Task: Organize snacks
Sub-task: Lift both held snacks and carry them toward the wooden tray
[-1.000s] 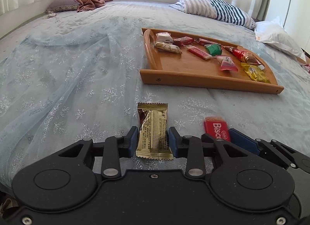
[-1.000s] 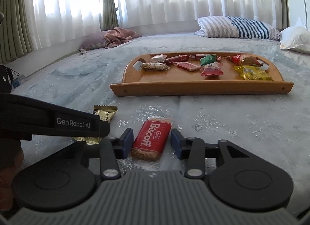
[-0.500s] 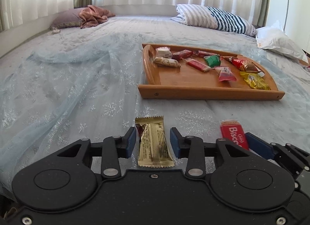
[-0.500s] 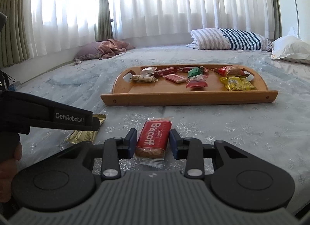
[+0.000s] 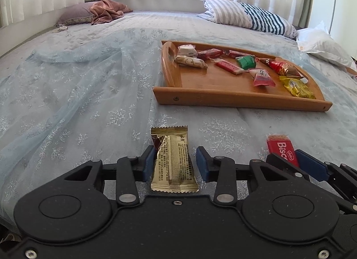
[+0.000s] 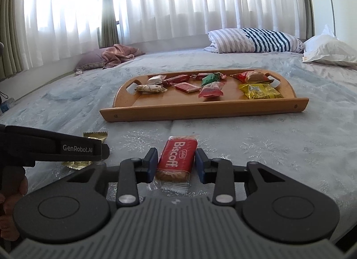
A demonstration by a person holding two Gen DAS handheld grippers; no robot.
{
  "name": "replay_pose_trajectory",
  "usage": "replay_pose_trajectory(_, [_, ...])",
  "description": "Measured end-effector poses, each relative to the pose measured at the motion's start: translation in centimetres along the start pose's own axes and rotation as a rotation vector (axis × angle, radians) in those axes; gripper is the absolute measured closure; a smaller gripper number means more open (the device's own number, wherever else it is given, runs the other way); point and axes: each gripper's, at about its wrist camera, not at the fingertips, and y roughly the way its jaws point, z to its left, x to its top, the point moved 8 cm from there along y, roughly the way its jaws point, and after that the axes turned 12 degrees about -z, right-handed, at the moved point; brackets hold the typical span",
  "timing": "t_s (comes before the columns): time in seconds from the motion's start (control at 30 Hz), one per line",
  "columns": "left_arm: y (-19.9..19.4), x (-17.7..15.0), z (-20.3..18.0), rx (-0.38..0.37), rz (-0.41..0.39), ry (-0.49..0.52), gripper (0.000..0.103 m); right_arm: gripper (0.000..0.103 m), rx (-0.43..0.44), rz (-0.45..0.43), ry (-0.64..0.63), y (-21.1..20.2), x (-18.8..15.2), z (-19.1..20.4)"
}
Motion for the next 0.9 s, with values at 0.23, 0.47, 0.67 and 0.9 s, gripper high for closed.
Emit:
replay_pose_trajectory(0.23, [-0.5, 0.3, 0.0, 0.009, -0.003, -0.014, 0.072, 0.062, -0.003, -0.003, 0.005, 0.1, 0.0, 0.0])
replay_pose_trajectory(0.47, [-1.6, 0.9, -0.4, -0.005, -0.02, -0.025, 0.073, 0.062, -0.008, -0.01, 0.008, 0.0, 0.0, -0.2])
replay_pose_trajectory(0.67, [-2.6, 2.2, -1.0, -0.027, -0.051, -0.033, 0.073, 0.071, -0.006, -0.014, 0.002, -0.1, 0.4, -0.3])
replay_pose_trajectory(0.9, [-2.7, 2.8, -1.4, -0.027, -0.061, -0.029, 0.073, 0.068, 0.005, -0.012, 0.0, 0.1, 0.6, 0.0])
